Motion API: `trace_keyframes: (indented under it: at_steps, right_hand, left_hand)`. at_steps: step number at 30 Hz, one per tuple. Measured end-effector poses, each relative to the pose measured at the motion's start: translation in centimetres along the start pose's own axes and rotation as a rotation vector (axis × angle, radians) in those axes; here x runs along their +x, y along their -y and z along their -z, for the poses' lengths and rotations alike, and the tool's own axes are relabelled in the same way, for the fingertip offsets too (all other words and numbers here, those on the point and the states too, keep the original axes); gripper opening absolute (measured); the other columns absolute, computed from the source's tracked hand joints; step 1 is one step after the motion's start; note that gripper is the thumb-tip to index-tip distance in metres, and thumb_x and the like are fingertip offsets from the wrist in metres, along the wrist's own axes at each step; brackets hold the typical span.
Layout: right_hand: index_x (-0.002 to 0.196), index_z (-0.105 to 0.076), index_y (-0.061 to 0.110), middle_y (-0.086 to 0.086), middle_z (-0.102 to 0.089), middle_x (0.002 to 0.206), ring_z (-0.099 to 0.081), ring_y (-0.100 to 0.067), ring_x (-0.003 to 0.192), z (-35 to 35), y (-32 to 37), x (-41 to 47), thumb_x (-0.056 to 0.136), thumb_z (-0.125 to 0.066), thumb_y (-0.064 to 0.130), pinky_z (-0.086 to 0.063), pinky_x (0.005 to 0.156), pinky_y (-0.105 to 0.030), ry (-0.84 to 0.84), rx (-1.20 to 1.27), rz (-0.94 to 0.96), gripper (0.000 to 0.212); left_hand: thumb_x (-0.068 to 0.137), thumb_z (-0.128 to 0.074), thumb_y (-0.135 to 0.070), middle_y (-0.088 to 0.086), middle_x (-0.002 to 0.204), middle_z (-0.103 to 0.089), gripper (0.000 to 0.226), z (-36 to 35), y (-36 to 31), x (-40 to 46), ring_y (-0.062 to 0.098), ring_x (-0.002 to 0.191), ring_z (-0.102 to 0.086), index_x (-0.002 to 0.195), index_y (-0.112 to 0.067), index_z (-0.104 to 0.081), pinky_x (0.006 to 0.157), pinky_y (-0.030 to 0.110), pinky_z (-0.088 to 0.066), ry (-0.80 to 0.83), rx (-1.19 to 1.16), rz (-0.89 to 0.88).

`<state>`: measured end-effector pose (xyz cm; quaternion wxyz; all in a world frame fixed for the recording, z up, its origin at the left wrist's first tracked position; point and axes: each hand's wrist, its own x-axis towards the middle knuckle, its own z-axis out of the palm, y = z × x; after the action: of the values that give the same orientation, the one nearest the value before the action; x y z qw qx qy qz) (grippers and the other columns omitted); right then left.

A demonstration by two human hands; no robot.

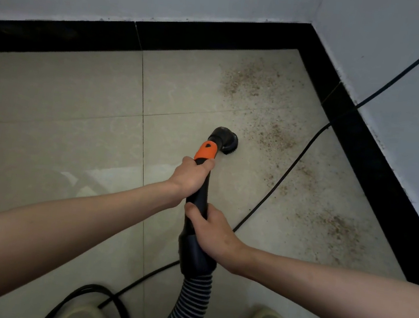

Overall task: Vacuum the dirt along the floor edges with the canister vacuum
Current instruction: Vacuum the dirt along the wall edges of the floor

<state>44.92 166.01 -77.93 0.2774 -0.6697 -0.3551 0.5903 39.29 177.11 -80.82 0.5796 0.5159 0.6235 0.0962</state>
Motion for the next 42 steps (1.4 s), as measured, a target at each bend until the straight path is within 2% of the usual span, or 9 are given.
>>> trace_keyframes:
  at_steps: [7,11,14,18,21,26,33,38,42]
  right_hand:
    - [0.093,-0.053,0.015,0.0,-0.057,0.085,-0.057,-0.016,0.081,0.6,2.3,4.4,0.099,-0.047,0.038,-0.047,0.073,-0.027,0.03,0.001,0.019,0.024]
    - [0.084,-0.056,0.017,-0.003,-0.062,0.087,-0.06,-0.018,0.081,1.9,3.3,6.9,0.095,-0.053,0.043,-0.051,0.078,-0.03,0.002,0.062,0.012,0.029]
    - [0.092,-0.063,0.009,-0.01,-0.067,0.094,-0.065,-0.023,0.084,2.8,2.6,7.7,0.092,-0.059,0.047,-0.055,0.086,-0.038,0.035,0.248,-0.076,0.038]
    - [0.104,-0.057,0.004,-0.014,-0.06,0.088,-0.062,-0.025,0.066,3.0,1.0,7.5,0.074,-0.066,0.058,-0.056,0.062,-0.034,0.225,0.505,-0.219,0.062]
    - [0.106,-0.051,0.007,-0.011,-0.055,0.087,-0.06,-0.021,0.062,3.4,0.7,7.9,0.07,-0.065,0.054,-0.056,0.061,-0.032,0.281,0.576,-0.17,0.061]
    - [0.108,-0.05,0.008,-0.009,-0.061,0.072,-0.061,-0.021,0.062,3.3,0.1,8.8,0.086,-0.068,0.037,-0.056,0.067,-0.037,0.167,0.577,-0.098,0.04]
    - [0.091,-0.055,0.011,-0.006,-0.058,0.058,-0.054,-0.015,0.043,3.0,2.5,11.0,0.087,-0.069,0.035,-0.049,0.046,-0.026,-0.169,0.44,0.038,0.029]
    - [0.085,-0.055,0.012,-0.005,-0.058,0.057,-0.054,-0.015,0.042,5.3,3.7,12.1,0.086,-0.071,0.034,-0.049,0.046,-0.026,-0.203,0.28,0.098,0.027]
    - [0.082,-0.057,0.01,-0.006,-0.059,0.058,-0.055,-0.015,0.043,7.1,5.8,13.4,0.086,-0.071,0.035,-0.05,0.046,-0.027,-0.195,0.167,0.138,0.028]
  left_hand:
    - [0.091,-0.049,-0.046,0.017,0.107,-0.06,0.053,2.2,-2.1,3.4,0.028,0.084,-0.056,0.118,-0.001,-0.051,0.072,0.031,-0.043,-0.112,0.009,-0.025]
    - [0.09,-0.051,-0.044,0.012,0.095,-0.058,0.05,2.6,-4.1,5.3,0.028,0.08,-0.056,0.115,0.0,-0.054,0.07,0.032,-0.043,-0.152,-0.064,-0.039]
    - [0.089,-0.051,-0.045,0.014,0.095,-0.057,0.052,2.4,-4.9,6.4,0.03,0.08,-0.057,0.114,0.0,-0.053,0.074,0.038,-0.048,-0.147,-0.095,-0.044]
    - [0.086,-0.051,-0.051,0.017,0.101,-0.059,0.054,2.4,-5.1,8.1,0.035,0.086,-0.06,0.112,-0.003,-0.05,0.088,0.05,-0.052,-0.147,-0.129,-0.023]
    - [0.085,-0.052,-0.05,0.018,0.105,-0.06,0.05,2.7,-5.9,9.4,0.034,0.086,-0.06,0.109,-0.007,-0.05,0.09,0.05,-0.051,-0.15,-0.165,-0.015]
    - [0.086,-0.053,-0.049,0.015,0.1,-0.059,0.056,3.6,-7.5,11.7,0.032,0.083,-0.058,0.118,-0.004,-0.049,0.09,0.048,-0.052,-0.182,-0.218,-0.025]
    - [0.094,-0.048,-0.046,0.009,0.085,-0.06,0.044,4.5,-9.9,13.7,0.021,0.07,-0.057,0.108,-0.005,-0.052,0.068,0.03,-0.049,-0.156,-0.359,-0.038]
    - [0.096,-0.052,-0.034,0.01,0.095,-0.055,0.033,4.6,-9.9,13.9,0.018,0.073,-0.054,0.108,-0.004,-0.051,0.067,0.027,-0.048,-0.04,-0.428,-0.031]
    - [0.093,-0.058,-0.033,0.005,0.082,-0.053,0.04,4.5,-10.8,13.8,0.017,0.068,-0.053,0.121,-0.006,-0.049,0.059,0.03,-0.048,0.009,-0.578,0.08]
